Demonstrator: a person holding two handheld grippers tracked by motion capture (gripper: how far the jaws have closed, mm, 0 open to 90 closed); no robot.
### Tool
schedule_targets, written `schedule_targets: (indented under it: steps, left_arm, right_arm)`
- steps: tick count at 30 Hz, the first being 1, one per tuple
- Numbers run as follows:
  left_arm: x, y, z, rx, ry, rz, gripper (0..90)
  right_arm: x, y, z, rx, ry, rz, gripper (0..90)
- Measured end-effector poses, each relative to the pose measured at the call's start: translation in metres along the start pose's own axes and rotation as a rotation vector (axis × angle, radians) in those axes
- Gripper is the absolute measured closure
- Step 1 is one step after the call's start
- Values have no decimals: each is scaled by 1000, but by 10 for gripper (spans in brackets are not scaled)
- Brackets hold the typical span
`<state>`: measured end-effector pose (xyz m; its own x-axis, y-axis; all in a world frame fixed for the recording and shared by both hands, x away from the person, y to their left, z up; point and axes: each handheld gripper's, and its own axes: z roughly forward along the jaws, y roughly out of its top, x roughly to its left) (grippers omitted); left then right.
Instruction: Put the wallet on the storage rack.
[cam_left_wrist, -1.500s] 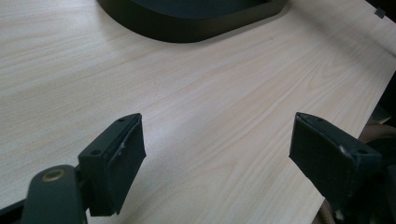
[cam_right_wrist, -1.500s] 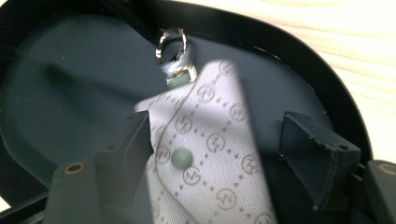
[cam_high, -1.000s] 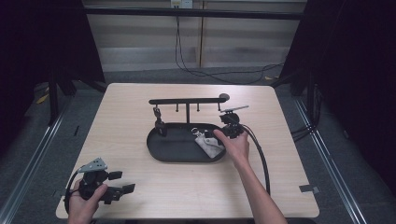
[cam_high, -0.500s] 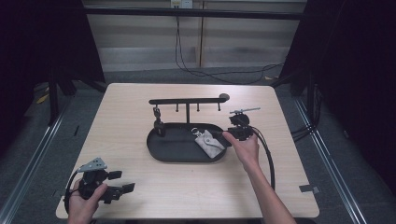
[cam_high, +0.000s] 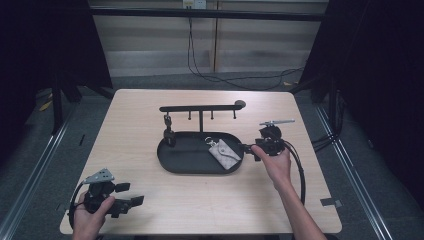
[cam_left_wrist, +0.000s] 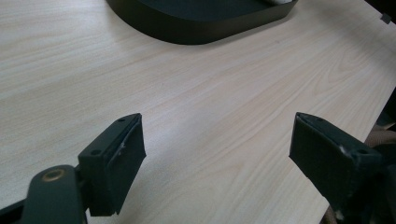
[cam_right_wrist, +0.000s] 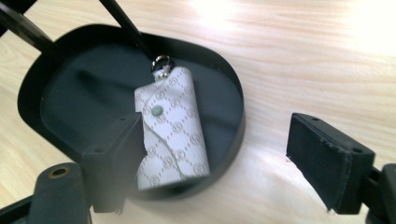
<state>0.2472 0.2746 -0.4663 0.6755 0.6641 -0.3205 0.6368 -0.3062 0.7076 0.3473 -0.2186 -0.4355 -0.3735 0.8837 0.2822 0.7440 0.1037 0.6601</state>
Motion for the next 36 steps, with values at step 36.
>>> schedule_targets:
  steps: [36]
  left_arm:
    - [-2,0,-1,-16,-2,-9,180]
  right_arm:
    - [-24,-105,-75,-77,-56,39,201]
